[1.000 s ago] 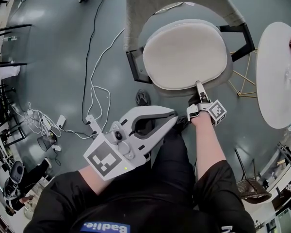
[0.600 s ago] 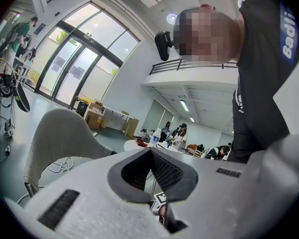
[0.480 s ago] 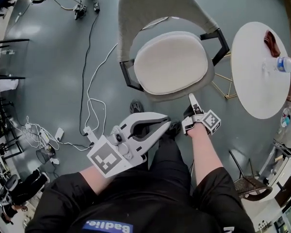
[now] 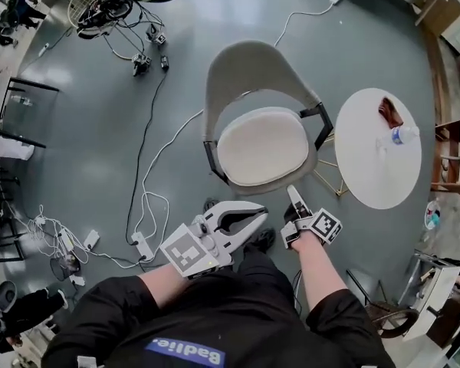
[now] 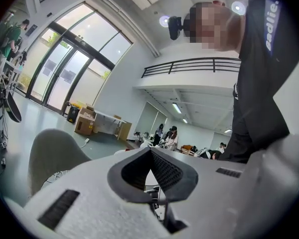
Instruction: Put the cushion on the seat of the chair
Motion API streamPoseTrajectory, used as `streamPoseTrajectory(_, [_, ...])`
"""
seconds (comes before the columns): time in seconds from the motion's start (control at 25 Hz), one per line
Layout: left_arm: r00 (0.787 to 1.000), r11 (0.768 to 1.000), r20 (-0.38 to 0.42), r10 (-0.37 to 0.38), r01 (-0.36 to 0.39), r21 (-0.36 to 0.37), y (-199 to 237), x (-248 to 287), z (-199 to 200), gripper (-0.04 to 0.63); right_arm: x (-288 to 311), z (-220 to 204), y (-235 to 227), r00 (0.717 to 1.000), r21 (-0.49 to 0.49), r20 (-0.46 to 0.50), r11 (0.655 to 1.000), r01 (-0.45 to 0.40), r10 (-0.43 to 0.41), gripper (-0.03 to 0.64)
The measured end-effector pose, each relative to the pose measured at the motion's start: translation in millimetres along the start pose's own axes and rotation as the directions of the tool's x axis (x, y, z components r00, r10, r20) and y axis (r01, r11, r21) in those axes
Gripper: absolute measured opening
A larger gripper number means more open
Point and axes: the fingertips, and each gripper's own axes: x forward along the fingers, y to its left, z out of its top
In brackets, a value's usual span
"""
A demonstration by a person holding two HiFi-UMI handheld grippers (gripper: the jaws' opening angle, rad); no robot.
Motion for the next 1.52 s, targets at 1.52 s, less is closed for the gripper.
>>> streamPoseTrajectory(1.52, [0.997, 0.991, 0.045, -0.068, 0.063, 0.116, -17, -35, 85, 0.002, -59, -24, 336, 0.953, -0.807, -0.182, 0.516, -0.286, 0.243, 0.046])
